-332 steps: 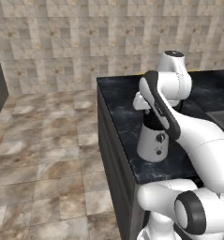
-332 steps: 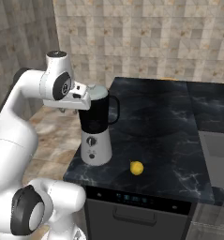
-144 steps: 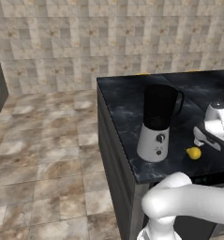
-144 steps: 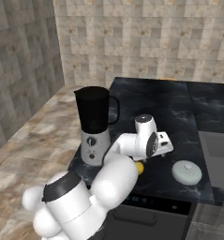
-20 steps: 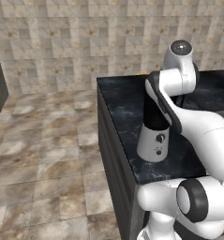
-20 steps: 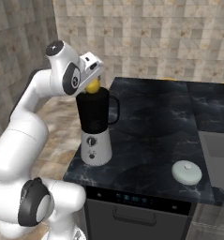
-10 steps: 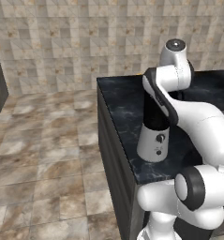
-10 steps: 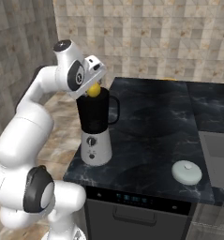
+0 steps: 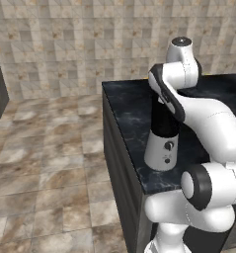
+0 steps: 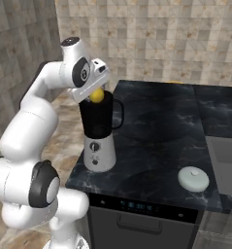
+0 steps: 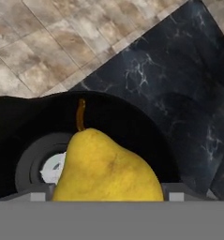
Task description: Open the blender lid, put the pear in the blender, close the lid, and start the blender.
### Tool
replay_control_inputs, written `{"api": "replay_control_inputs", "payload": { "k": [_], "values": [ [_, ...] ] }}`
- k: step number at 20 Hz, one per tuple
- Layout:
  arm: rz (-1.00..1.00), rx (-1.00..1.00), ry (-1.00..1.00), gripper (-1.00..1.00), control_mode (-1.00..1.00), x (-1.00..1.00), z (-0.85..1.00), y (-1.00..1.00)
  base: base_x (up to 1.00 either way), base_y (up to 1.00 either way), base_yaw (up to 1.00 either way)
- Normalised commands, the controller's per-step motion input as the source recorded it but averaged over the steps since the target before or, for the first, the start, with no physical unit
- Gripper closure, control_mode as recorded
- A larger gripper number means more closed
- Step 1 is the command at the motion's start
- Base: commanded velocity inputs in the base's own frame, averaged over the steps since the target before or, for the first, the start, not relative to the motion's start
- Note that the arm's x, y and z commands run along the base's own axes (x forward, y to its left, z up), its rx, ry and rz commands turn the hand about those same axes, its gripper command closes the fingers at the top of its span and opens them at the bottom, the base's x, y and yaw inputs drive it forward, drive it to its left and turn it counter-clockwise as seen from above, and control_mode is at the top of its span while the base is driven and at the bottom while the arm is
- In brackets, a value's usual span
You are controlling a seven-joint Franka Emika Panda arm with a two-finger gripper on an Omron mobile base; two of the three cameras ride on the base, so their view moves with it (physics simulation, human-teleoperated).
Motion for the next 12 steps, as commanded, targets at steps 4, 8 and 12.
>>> {"api": "replay_control_inputs", "payload": {
  "k": [4, 8, 12],
  "values": [
    [0.04, 0.0, 0.1, 1.0, -1.0, 0.0, -0.48, -0.12, 0.0, 0.0, 0.0],
    [0.05, 0.04, 0.13, 1.0, -1.0, 0.0, -0.43, -0.19, 0.0, 0.0, 0.0],
    [0.04, 0.09, 0.09, 1.0, -1.0, -0.01, -0.42, -0.39, 0.0, 0.0, 0.0]
  ]
}}
